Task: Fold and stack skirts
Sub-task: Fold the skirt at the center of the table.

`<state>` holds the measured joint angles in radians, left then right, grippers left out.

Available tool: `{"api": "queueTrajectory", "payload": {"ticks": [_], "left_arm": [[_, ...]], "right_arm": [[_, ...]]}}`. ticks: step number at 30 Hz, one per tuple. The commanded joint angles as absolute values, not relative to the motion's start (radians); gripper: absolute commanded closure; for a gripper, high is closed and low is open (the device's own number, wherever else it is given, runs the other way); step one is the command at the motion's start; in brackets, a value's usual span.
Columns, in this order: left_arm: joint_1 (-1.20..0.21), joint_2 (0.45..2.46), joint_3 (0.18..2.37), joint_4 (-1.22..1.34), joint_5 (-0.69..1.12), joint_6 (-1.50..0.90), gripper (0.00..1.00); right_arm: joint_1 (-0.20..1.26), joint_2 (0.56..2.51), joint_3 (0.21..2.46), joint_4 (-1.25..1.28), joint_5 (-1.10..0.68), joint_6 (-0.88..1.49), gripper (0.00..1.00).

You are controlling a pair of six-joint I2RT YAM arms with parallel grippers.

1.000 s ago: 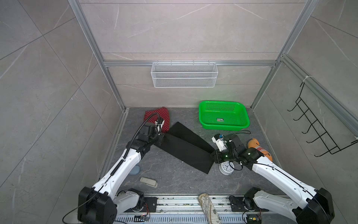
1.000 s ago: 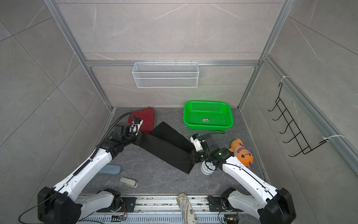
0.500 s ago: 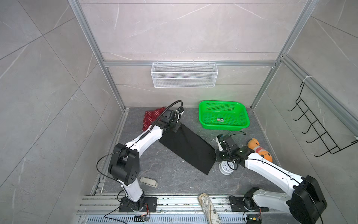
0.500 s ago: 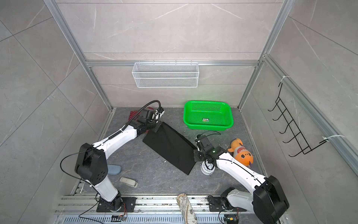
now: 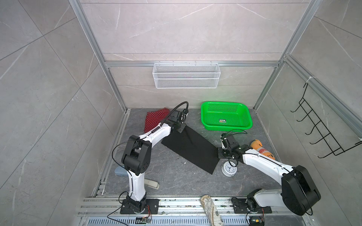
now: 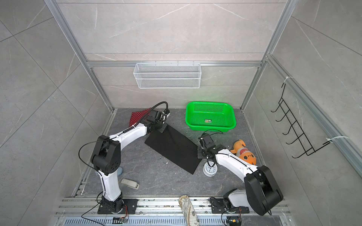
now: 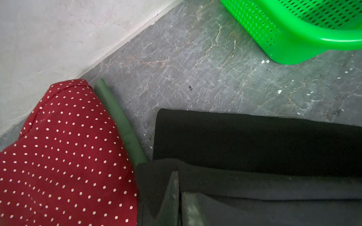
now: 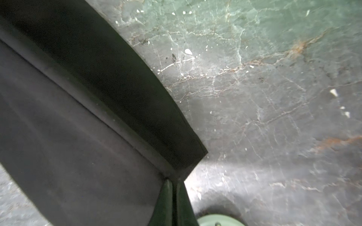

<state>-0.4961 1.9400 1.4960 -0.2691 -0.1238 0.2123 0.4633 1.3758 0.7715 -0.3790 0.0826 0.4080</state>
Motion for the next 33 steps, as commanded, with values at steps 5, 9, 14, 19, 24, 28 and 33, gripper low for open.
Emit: {"api": "queueTrajectory", "payload": {"ticks": [5, 9, 14, 19, 24, 28, 33], "left_arm": [[-0.51, 1.996, 1.579, -0.253, -0.156, 0.181, 1.0], [-0.521, 2.032, 1.611, -0.265, -0.151, 0.175, 1.0], [-0.525, 2.087, 1.663, -0.315, -0.176, 0.148, 1.0], [-0.526, 2.114, 1.677, -0.329, -0.214, 0.127, 1.0], [-0.526, 2.132, 1.679, -0.334, -0.23, 0.115, 1.0], [-0.528, 2.124, 1.672, -0.326, -0.236, 0.108, 0.78], [-0.543, 2.067, 1.619, -0.26, -0.215, 0.137, 0.47]], "right_arm": [[0.439, 1.439, 0.787, -0.332, 0.104, 0.439, 1.0], [0.43, 1.483, 0.79, -0.31, 0.117, 0.459, 1.0], [0.419, 1.533, 0.785, -0.263, 0.121, 0.479, 1.0], [0.41, 1.564, 0.796, -0.243, 0.129, 0.482, 1.0], [0.398, 1.582, 0.808, -0.24, 0.135, 0.482, 1.0], [0.385, 1.583, 0.819, -0.239, 0.135, 0.482, 1.0], [0.371, 1.598, 0.868, -0.265, 0.126, 0.464, 0.98]]}}
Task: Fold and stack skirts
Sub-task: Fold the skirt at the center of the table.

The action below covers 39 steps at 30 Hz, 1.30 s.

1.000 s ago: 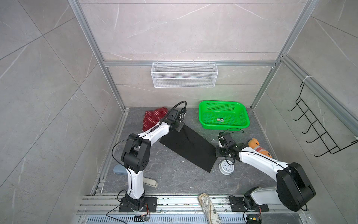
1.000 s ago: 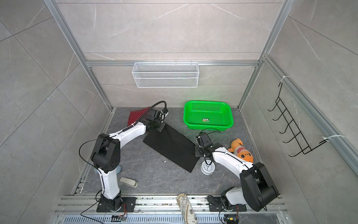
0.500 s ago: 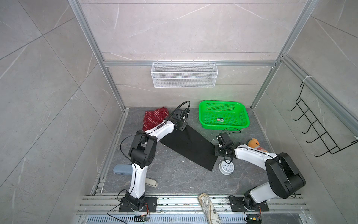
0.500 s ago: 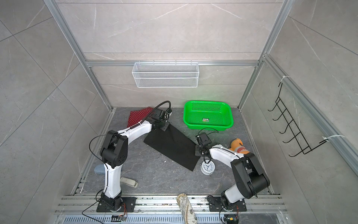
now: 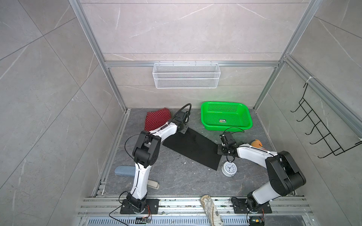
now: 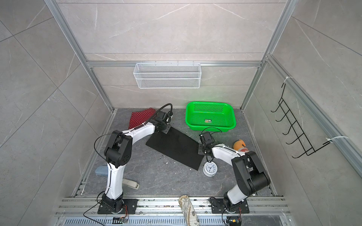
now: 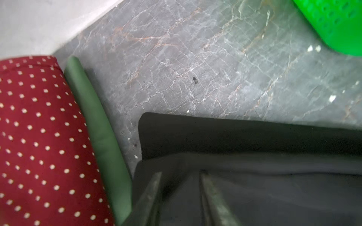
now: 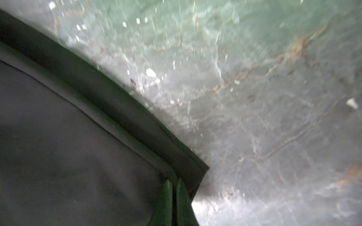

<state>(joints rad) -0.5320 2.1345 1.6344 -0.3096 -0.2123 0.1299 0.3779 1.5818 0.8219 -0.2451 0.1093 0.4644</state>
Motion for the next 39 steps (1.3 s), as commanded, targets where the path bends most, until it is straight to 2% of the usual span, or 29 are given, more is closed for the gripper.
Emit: {"api": "queueTrajectory", "payload": {"ticks": [1, 5, 10, 15, 22, 28, 33, 39], "left_arm": [[-0.547, 2.051, 1.605, -0.246, -0.205, 0.145, 0.41], [-0.567, 1.986, 1.534, -0.193, -0.186, 0.18, 0.19], [-0.595, 1.89, 1.419, -0.105, -0.168, 0.22, 0.0], [-0.631, 1.794, 1.298, -0.004, -0.102, 0.274, 0.0], [-0.756, 1.744, 1.172, 0.041, -0.033, 0.489, 0.0], [-0.841, 1.707, 1.063, 0.129, 0.07, 0.596, 0.05], [-0.908, 1.683, 0.961, 0.256, 0.201, 0.705, 0.1], [-0.987, 1.741, 0.978, 0.281, 0.21, 0.772, 0.14]], "right_arm": [[0.369, 1.603, 0.879, -0.272, 0.126, 0.459, 0.97], [0.356, 1.628, 0.916, -0.299, 0.126, 0.442, 0.94], [0.332, 1.637, 0.951, -0.336, 0.127, 0.416, 0.83], [0.301, 1.624, 0.977, -0.375, 0.131, 0.398, 0.66], [0.281, 1.588, 0.998, -0.456, 0.07, 0.38, 0.62], [0.28, 1.599, 0.988, -0.483, 0.034, 0.388, 0.63], [0.273, 1.668, 1.019, -0.483, -0.004, 0.394, 0.69], [0.255, 1.751, 1.074, -0.481, -0.032, 0.402, 0.74]]}}
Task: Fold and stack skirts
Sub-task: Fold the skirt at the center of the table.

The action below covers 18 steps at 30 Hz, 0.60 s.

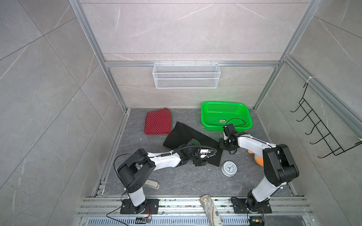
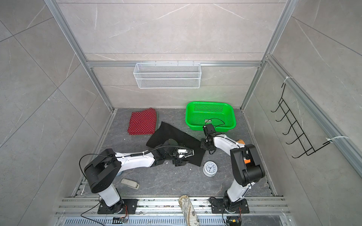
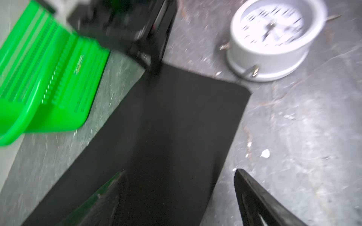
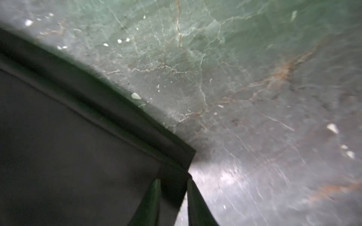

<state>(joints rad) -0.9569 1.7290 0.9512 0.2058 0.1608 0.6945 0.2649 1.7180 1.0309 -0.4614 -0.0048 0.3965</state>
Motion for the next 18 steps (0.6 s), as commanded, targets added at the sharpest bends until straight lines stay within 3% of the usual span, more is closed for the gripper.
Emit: {"api": "queueTrajectory", "payload": {"ticks": [1, 9, 13, 18], "left_arm": [[-0.998, 1.75, 0.984, 0.279, 0.209, 0.785, 0.14], [-1.067, 1.833, 1.053, 0.22, 0.237, 0.843, 0.25], [-1.083, 1.866, 1.077, 0.204, 0.242, 0.845, 0.48], [-1.094, 1.901, 1.094, 0.18, 0.238, 0.851, 0.5]], "right_arm": [[0.251, 1.761, 1.083, -0.482, -0.035, 0.401, 0.74], [0.214, 1.831, 1.132, -0.485, -0.058, 0.393, 0.75], [0.202, 1.85, 1.144, -0.48, -0.07, 0.391, 0.76], [0.189, 1.857, 1.15, -0.474, -0.085, 0.388, 0.76]]}}
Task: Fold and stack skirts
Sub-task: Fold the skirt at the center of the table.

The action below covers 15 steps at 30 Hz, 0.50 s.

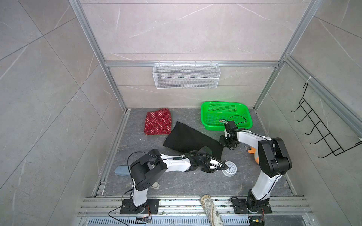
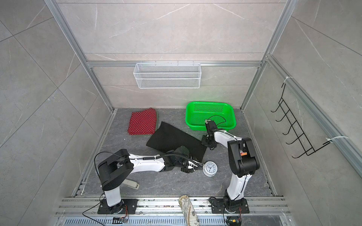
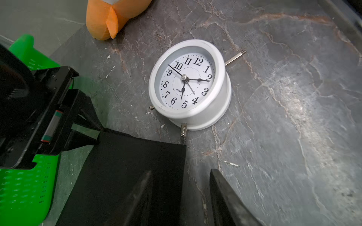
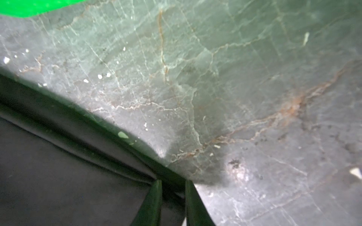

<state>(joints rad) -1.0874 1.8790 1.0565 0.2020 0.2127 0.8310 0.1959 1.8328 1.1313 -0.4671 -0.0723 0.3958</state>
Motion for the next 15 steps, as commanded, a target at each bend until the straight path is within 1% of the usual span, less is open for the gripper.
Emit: {"api": "queueTrajectory", "payload": {"ticks": [1, 15], "left_arm": [[-1.096, 1.908, 1.097, 0.177, 0.235, 0.851, 0.5], [-1.086, 2.056, 1.273, 0.005, 0.151, 0.816, 0.5]], "right_arm": [[0.188, 1.858, 1.151, -0.474, -0.087, 0.388, 0.76], [0.173, 1.857, 1.148, -0.459, -0.118, 0.387, 0.76]]}}
